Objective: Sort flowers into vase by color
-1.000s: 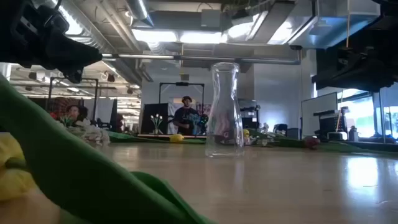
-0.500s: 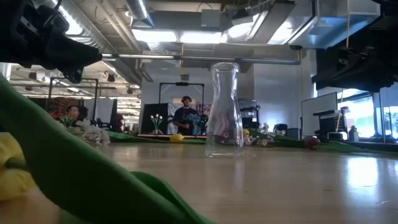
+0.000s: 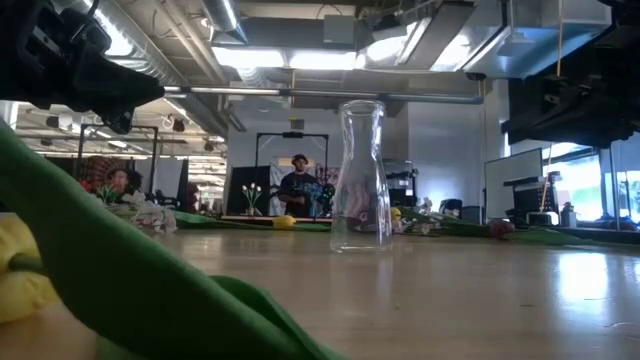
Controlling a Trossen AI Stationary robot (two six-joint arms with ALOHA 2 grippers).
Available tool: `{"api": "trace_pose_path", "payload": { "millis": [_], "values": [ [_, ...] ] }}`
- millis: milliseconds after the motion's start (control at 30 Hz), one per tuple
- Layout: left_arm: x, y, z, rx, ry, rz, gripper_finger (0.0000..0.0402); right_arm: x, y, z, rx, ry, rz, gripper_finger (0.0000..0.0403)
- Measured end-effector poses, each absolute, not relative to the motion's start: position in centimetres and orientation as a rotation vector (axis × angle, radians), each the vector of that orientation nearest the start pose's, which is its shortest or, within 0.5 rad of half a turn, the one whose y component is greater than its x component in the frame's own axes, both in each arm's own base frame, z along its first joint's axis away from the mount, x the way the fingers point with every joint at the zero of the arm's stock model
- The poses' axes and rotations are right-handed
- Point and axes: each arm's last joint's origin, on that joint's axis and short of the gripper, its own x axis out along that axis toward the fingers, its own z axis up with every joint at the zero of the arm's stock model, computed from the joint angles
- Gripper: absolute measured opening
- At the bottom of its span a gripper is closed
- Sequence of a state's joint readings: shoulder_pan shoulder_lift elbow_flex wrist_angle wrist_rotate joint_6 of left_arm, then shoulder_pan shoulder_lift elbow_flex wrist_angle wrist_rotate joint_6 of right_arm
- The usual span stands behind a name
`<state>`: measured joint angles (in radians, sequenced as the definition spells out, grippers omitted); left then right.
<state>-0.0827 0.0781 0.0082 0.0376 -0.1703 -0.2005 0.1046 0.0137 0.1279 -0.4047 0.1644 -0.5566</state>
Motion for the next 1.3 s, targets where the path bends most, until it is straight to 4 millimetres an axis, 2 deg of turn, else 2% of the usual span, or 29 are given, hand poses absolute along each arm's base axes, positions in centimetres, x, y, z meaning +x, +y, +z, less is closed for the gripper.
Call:
{"api": "trace_pose_path", "payload": {
  "millis": [767, 833, 1000, 1067, 1133, 1233, 1300],
  "values": [
    [10.2, -0.4, 16.4, -0.196, 0.023, 0.09, 0.0068, 8.5, 0.4, 16.7, -0.592, 0.298, 0.022, 0.0021],
    [10.2, -0.4, 16.4, -0.196, 0.023, 0.091, 0.0068, 8.5, 0.4, 16.8, -0.655, 0.296, 0.012, 0.0021],
    [10.2, -0.4, 16.4, -0.196, 0.024, 0.091, 0.0068, 8.8, 0.0, 17.3, -1.009, 0.297, -0.078, 0.0021],
    [10.2, -0.4, 16.4, -0.196, 0.024, 0.091, 0.0068, 8.8, 0.0, 17.7, -1.064, 0.276, -0.109, 0.0021],
    [10.2, -0.3, 16.4, -0.196, 0.024, 0.091, 0.0068, 8.9, 0.1, 18.1, -0.974, 0.213, -0.113, 0.0021],
    [10.2, -0.3, 16.4, -0.196, 0.024, 0.091, 0.0068, 9.1, 0.3, 19.8, -0.678, 0.01, -0.131, 0.0021],
    [10.2, -0.4, 16.4, -0.196, 0.024, 0.09, 0.0068, 9.2, 0.1, 20.4, -0.454, -0.042, -0.206, 0.0021]
  ]
}}
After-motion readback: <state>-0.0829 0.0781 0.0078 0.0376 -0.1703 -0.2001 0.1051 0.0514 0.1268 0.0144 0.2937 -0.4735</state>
